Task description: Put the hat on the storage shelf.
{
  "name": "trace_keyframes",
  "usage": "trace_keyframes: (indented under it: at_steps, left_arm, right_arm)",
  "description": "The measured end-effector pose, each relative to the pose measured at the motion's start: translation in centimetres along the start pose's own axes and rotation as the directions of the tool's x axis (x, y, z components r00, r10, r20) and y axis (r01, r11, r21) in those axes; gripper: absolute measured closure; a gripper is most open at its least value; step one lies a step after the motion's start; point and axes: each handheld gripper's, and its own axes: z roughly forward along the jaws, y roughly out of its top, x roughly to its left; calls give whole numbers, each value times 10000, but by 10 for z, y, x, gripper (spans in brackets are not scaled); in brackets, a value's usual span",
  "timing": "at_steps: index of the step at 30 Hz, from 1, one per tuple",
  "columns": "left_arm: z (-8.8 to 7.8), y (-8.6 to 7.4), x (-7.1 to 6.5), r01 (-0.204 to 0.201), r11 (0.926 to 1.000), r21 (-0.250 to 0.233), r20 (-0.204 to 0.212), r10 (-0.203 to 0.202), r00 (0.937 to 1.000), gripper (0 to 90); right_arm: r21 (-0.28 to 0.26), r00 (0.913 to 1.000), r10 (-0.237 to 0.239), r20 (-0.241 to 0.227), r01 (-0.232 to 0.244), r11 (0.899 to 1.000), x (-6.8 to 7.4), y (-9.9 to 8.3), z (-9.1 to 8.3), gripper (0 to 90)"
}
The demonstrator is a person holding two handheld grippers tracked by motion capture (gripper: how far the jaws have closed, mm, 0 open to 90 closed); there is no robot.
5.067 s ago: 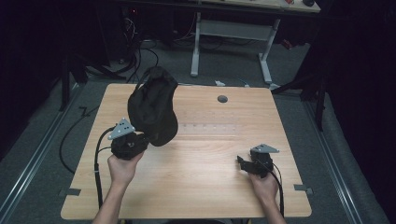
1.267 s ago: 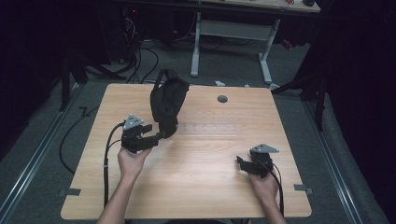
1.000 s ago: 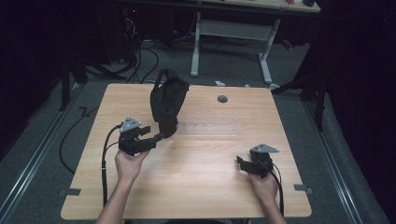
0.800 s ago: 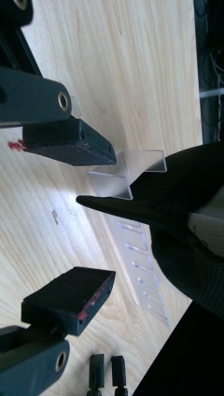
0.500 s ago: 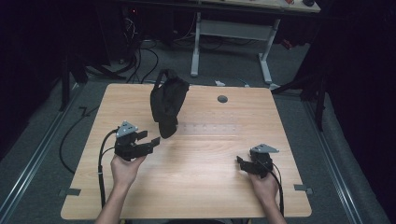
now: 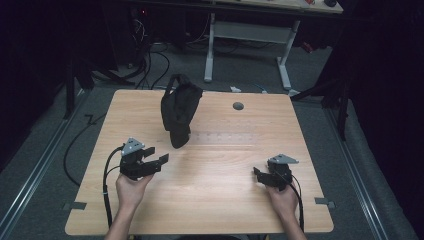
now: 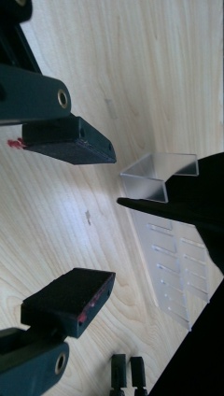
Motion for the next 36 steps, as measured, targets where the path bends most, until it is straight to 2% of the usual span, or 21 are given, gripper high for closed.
trace_keyframes:
  at_steps: [10, 18, 22, 25, 31, 34, 36]
  left_arm:
    - [-6, -11, 10, 140, 9999, 48, -272, -138, 9995, 361]
    - [-9, -24, 22, 462, 9989, 55, -585, -458, 9972, 356]
    - [-7, -34, 30, 201, 9996, 199, -949, -181, 9953, 354]
    - [-4, -43, 36, -136, 9994, 314, -1315, 176, 9912, 353]
    - [2, -58, 46, -811, 9951, 557, -1944, 905, 9767, 339]
    - [5, -65, 51, -1019, 9923, 704, -2267, 1154, 9671, 325]
    - [5, -68, 52, -1259, 9904, 566, -2322, 1357, 9632, 312]
  right_arm:
    - [6, 10000, 23, 5, -23, 10000, 0, 0, 0, 348]
    - [7, 10000, 19, 5, -19, 10000, 0, 0, 0, 347]
    - [7, 10000, 22, 6, -22, 10000, 0, 0, 0, 347]
    - [8, 10000, 20, 5, -20, 10000, 0, 0, 0, 347]
    - [8, 10000, 19, 5, -19, 10000, 0, 0, 0, 348]
    - [11, 10000, 23, 5, -23, 10000, 0, 0, 0, 348]
    - [11, 10000, 20, 5, -20, 10000, 0, 0, 0, 347]
